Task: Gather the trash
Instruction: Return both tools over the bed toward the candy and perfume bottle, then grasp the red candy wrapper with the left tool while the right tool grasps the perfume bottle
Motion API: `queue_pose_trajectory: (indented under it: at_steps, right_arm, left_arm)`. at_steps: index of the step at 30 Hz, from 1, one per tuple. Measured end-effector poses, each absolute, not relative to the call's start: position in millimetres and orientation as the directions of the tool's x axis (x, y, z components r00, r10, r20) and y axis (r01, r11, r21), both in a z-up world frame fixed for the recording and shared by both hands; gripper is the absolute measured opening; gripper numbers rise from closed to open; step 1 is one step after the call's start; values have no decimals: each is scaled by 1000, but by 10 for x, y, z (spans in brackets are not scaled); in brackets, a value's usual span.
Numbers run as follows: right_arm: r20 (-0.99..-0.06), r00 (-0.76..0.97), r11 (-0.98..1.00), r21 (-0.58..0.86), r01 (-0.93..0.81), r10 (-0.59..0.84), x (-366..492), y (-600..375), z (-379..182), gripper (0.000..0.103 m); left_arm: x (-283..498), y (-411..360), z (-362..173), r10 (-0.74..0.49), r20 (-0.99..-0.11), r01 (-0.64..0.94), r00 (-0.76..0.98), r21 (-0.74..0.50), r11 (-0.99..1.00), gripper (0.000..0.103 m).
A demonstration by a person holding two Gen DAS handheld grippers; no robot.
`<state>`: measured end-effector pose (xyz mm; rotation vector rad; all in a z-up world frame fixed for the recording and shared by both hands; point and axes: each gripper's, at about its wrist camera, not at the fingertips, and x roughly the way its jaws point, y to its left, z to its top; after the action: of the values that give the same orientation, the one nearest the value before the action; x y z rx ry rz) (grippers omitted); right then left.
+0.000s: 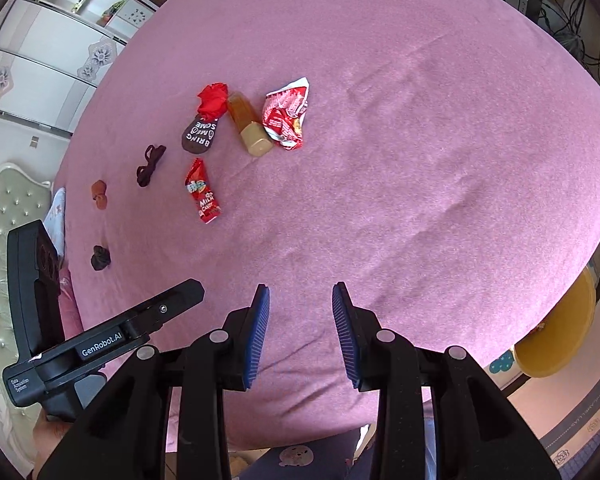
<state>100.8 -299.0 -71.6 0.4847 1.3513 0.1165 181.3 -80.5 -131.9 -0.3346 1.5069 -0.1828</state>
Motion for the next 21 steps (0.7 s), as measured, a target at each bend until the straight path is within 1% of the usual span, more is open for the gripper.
queue_pose_trajectory:
  at_steps: [6, 12, 21]
  right_arm:
    - [-906, 215, 905, 399, 147, 364, 1386, -2781, -701, 33]
    - [-911, 169, 914, 395, 92, 376, 1864, -2680, -832, 33]
    - [-920, 94, 923, 385, 20, 381, 2486, -2547, -1116, 33]
  left_arm:
    - [2084, -558, -1421, -325, -942, -167, 81, -334, 928, 67]
    - [2387, -430, -1589, -305, -948, -247, 86, -317, 916, 67]
    - [2795, -322, -2053, -272, -962, -358, 34, -266, 895, 67]
